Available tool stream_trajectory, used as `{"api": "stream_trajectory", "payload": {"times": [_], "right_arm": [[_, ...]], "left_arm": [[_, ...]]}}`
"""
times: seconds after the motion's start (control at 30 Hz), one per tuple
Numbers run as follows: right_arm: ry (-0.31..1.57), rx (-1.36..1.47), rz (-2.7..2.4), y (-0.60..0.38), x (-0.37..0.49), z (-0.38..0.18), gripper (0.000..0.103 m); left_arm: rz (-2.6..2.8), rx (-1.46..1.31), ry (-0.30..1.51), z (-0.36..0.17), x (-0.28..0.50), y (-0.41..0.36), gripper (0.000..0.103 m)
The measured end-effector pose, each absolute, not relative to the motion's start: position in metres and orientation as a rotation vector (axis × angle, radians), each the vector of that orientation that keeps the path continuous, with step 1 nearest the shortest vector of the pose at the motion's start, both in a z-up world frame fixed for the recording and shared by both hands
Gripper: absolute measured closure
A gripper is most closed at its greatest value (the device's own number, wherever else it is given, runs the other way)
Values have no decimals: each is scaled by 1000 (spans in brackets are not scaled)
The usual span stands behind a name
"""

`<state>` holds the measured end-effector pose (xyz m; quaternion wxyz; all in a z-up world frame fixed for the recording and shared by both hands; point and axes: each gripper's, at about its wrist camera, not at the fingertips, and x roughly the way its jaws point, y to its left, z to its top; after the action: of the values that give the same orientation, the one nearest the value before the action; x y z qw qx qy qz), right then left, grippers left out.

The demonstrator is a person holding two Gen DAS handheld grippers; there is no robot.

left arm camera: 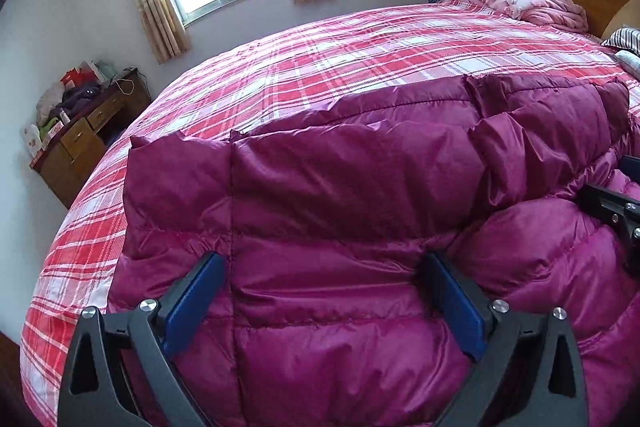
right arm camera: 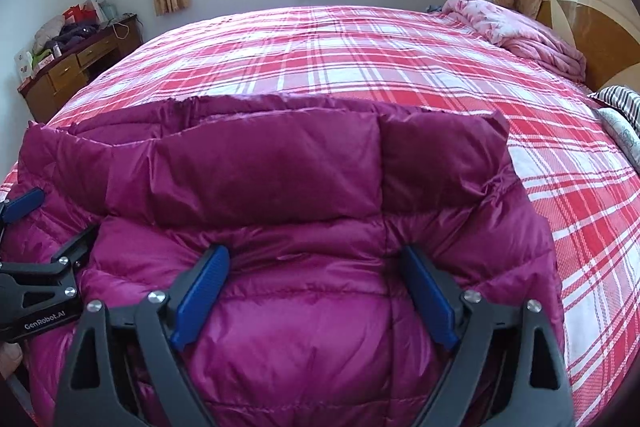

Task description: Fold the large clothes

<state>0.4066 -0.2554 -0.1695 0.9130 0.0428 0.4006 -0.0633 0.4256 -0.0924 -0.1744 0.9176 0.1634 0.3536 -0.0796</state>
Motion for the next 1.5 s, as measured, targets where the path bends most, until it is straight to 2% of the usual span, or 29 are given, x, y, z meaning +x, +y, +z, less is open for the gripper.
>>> {"api": "stream_trajectory", "payload": {"times": [1.2, 1.4, 1.5], "right_arm": [[892, 12, -179, -248, 416, -177, 8], [787, 42, -132, -226, 380, -150, 8], [797, -20, -120, -207, 372, -157, 8]], "left_arm": [[-164, 333, 746, -181, 429, -89, 1], [-161, 334, 743, -183, 427, -90, 1], [-161, 331, 740, -182, 425, -89, 1]]}}
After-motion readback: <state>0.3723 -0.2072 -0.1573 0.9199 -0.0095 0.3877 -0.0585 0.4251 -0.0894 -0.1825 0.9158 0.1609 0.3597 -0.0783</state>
